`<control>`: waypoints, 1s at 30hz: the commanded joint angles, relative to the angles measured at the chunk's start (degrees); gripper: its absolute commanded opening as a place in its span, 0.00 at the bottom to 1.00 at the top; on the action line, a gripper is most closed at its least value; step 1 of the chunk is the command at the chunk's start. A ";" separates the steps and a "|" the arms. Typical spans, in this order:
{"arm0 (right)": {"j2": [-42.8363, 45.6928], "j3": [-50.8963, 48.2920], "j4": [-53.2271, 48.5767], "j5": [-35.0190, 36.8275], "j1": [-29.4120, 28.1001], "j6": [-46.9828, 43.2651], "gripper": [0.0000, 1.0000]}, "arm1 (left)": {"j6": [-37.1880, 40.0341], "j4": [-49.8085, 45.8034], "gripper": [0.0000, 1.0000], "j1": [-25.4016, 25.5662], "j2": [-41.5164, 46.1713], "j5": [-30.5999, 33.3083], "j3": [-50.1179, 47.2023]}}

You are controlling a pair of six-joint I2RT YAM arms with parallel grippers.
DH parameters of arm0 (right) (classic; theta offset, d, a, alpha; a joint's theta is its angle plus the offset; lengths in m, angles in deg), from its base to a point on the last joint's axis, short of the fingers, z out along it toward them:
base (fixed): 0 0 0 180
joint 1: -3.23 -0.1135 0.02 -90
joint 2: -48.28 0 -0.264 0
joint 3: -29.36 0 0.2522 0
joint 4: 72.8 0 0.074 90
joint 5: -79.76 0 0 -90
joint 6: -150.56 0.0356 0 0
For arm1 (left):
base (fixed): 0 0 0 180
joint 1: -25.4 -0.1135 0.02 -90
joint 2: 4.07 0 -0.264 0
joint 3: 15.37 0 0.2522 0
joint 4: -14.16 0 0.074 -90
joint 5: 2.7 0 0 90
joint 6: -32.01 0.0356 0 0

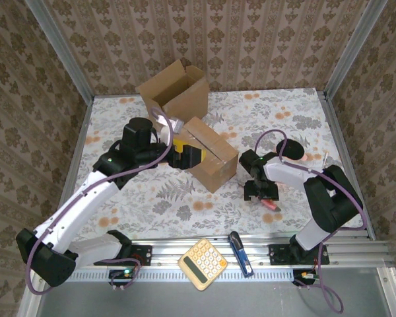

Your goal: Unpack the express box

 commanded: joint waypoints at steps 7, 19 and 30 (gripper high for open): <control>0.51 -2.94 3.73 3.03 1.51 3.42 0.49 | 1.69 0.79 1.00 -0.43 0.47 -0.11 -1.33; 1.43 -3.50 4.35 3.03 1.37 5.07 0.25 | 1.10 1.64 1.00 -0.62 1.10 -0.80 -2.28; 14.38 -4.40 5.02 2.48 0.99 3.19 0.19 | 1.42 0.97 1.00 -0.24 1.26 -3.54 -2.21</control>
